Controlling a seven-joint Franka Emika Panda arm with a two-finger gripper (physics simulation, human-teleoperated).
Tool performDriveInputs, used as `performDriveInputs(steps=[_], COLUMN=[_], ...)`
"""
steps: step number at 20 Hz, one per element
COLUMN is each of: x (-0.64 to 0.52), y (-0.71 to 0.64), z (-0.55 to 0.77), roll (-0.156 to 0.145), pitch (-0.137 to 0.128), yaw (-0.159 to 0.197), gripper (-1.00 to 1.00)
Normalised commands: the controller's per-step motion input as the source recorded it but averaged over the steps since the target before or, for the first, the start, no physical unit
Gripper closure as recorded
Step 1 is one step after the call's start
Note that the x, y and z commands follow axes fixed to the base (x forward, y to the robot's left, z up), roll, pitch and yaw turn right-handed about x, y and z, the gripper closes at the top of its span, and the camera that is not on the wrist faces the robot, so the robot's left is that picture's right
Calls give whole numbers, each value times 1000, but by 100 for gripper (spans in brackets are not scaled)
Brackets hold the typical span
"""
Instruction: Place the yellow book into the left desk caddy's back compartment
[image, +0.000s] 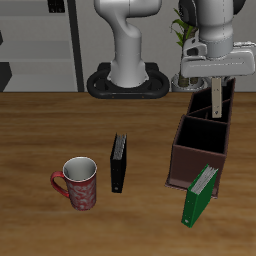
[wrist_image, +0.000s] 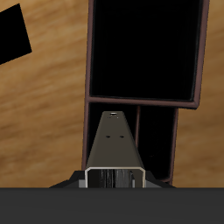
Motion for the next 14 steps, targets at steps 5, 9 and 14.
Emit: performDriveInputs(steps=[5,9,14], x=[78,53,94], y=[-39,58,-17], z=[-131,-295,-245], roll=[-5,14,-8], pitch=[26,47,47], yaw=[0,26,19], gripper=[100,100,100])
